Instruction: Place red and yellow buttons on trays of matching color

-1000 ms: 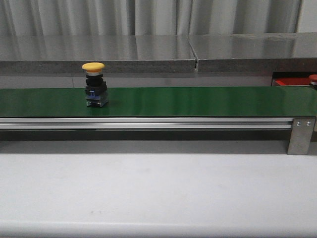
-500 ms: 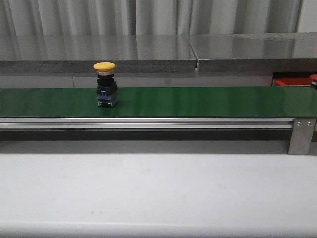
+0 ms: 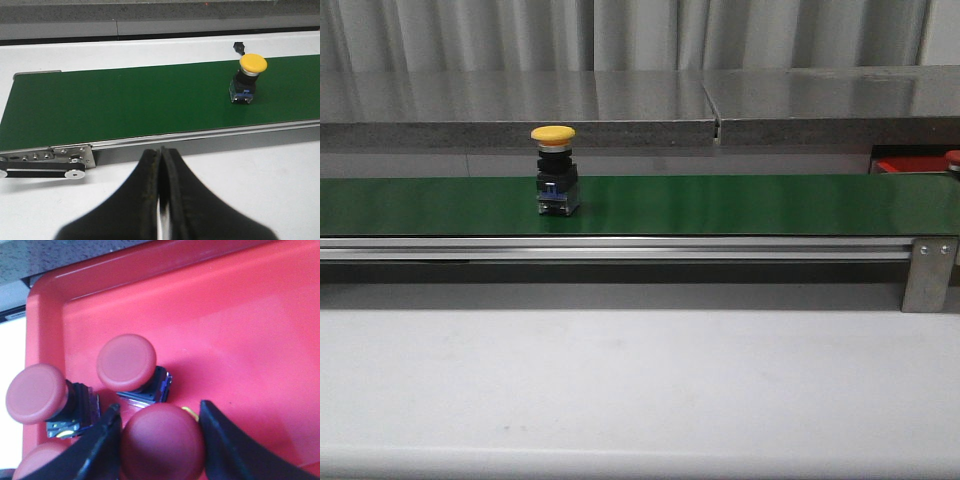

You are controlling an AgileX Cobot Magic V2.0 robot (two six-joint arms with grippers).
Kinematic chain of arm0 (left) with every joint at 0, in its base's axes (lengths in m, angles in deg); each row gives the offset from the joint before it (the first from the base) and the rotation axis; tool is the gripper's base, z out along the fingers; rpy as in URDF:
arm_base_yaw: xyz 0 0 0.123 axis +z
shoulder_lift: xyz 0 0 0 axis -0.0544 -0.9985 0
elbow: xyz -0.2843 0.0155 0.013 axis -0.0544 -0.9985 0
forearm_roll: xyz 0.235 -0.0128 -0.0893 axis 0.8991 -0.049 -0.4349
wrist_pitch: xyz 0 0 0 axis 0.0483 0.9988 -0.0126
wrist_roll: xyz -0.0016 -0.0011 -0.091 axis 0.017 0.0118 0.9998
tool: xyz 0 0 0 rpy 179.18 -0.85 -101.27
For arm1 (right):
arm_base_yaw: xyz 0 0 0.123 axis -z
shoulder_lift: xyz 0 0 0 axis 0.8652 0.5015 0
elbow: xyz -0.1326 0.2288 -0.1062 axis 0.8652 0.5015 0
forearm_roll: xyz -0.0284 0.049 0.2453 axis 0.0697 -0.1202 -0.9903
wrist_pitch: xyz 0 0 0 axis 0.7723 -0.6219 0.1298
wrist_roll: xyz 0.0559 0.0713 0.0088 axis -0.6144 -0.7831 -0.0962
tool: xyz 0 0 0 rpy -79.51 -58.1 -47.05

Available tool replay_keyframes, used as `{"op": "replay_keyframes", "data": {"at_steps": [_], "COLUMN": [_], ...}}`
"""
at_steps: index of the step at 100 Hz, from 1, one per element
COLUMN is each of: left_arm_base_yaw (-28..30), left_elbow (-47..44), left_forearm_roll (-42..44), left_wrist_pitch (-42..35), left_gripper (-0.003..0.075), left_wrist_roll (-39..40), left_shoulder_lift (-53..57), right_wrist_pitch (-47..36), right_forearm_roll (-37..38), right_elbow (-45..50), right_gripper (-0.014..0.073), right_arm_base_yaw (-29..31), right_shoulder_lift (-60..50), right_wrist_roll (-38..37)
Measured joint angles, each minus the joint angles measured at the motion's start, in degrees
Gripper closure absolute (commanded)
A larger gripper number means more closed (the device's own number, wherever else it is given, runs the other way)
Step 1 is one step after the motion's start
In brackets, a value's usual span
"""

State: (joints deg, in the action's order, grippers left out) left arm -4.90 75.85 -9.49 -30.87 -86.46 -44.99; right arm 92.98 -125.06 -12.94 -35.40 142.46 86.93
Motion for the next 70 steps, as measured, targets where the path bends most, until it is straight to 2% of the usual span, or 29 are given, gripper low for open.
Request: {"op": "replay_keyframes", "data": {"at_steps": [15,20,25,37,44,70], "left_arm_base_yaw": [0.00,0.00,0.00,0.00,0.00,0.00], "left_elbow": [0.00,0.00,0.00,0.00,0.00,0.00], "left_forearm_roll": [0.00,0.00,0.00,0.00,0.00,0.00], "left_wrist_pitch": [0.00,0.00,0.00,0.00,0.00,0.00], "left_gripper": [0.0741,0.0741,0.0741,0.0741,0.0741,0.0741], "left_wrist_roll": [0.00,0.00,0.00,0.00,0.00,0.00], "left_shoulder_lift": [0.00,0.00,0.00,0.00,0.00,0.00], "right_wrist_pitch": [-0.12,-0.24,-0.24,0.17,0.62,0.81], "right_forearm_roll": [-0.81,-0.90,-0.98,-1.23,-1.40,-2.77], "right_elbow": [-0.12,-0.24,-0.24,-0.24,-0.32,-0.32], "right_gripper": [0.0487,0.0457,0.0391,0.0151,0.0069,0.0066], "right_arm_base_yaw": [0.00,0.00,0.00,0.00,0.00,0.00], "right_shoulder_lift": [0.89,1.15,1.65,2.18,2.18,2.18], "right_wrist_roll": [0.00,0.00,0.00,0.00,0.00,0.00]}}
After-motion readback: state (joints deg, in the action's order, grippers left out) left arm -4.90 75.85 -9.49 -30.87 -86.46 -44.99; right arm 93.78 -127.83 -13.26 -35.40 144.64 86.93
